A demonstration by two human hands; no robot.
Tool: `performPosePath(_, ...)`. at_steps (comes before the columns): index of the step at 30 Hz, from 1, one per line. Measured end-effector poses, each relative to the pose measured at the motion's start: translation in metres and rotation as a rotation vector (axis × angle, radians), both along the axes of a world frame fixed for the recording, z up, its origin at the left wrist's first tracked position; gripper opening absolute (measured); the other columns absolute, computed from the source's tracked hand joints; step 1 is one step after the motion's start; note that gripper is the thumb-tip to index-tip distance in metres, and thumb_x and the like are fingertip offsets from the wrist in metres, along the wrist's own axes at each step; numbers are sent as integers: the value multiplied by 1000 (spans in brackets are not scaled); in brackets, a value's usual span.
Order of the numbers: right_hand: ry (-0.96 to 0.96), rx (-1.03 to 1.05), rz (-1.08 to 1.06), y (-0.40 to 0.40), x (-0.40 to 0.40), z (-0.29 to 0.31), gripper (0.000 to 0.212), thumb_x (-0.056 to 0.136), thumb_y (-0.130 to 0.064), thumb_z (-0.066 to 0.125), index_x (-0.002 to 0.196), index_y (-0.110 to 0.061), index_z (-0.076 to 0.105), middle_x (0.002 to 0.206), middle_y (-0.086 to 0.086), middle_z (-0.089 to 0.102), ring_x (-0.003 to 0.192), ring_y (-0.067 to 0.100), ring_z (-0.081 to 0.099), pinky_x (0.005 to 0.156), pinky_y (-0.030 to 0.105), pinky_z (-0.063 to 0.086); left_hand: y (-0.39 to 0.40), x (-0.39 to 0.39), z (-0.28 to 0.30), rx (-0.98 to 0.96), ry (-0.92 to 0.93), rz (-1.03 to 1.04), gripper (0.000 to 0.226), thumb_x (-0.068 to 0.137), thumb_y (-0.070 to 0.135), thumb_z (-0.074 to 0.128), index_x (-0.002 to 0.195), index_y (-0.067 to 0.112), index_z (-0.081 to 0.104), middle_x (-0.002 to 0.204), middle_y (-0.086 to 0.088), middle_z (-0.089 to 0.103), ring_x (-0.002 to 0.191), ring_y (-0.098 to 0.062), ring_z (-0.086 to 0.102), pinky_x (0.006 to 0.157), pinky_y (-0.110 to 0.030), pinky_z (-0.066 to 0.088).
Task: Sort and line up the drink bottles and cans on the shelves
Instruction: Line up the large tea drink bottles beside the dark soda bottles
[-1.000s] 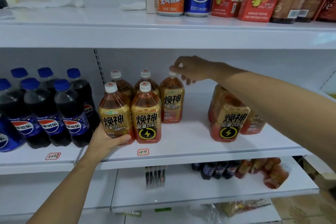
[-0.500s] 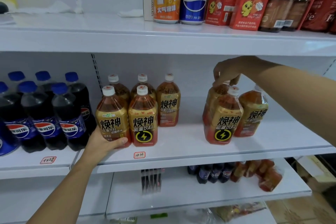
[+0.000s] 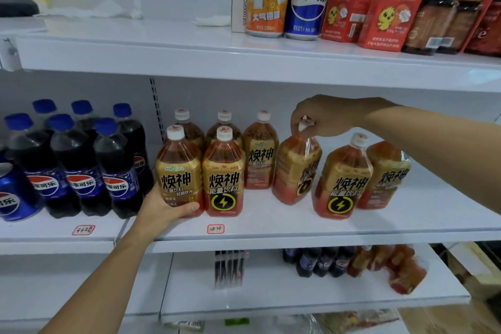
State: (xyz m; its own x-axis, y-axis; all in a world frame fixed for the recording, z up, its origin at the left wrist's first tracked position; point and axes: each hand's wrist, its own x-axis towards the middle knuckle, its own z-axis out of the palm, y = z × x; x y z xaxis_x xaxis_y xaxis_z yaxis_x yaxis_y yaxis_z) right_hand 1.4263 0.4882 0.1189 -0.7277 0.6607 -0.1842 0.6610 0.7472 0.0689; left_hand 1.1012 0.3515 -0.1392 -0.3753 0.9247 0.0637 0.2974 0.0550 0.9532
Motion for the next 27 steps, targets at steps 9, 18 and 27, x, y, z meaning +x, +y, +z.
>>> performPosePath(9, 128, -2, 36, -15, -24, -28, 20, 102, -37, 58, 112, -22, 68, 96, -3, 60, 87, 17, 56, 78, 37, 47, 1, 7, 1, 7, -39, 17, 64, 65, -10, 89, 117, 13, 60, 79, 17, 76, 77, 3, 73, 57, -12, 54)
performPosePath(18, 278, 21, 52, -12, -36, -45, 21, 101, -36, 61, 111, -19, 66, 91, -7, 53, 83, 11, 49, 68, 24, 37, 2, 2, 0, -19, -31, 17, 73, 59, 4, 96, 122, 14, 60, 89, 10, 78, 83, 3, 72, 60, -12, 54)
performPosePath(27, 191, -65, -128, -5, -26, -68, 120, 66, -54, 91, 156, -27, 18, 148, 4, 52, 121, 28, 56, 95, 38, 51, 2, 2, -2, -45, -9, 41, 77, 53, 17, 98, 122, 17, 62, 100, 5, 76, 87, 0, 73, 75, -19, 53)
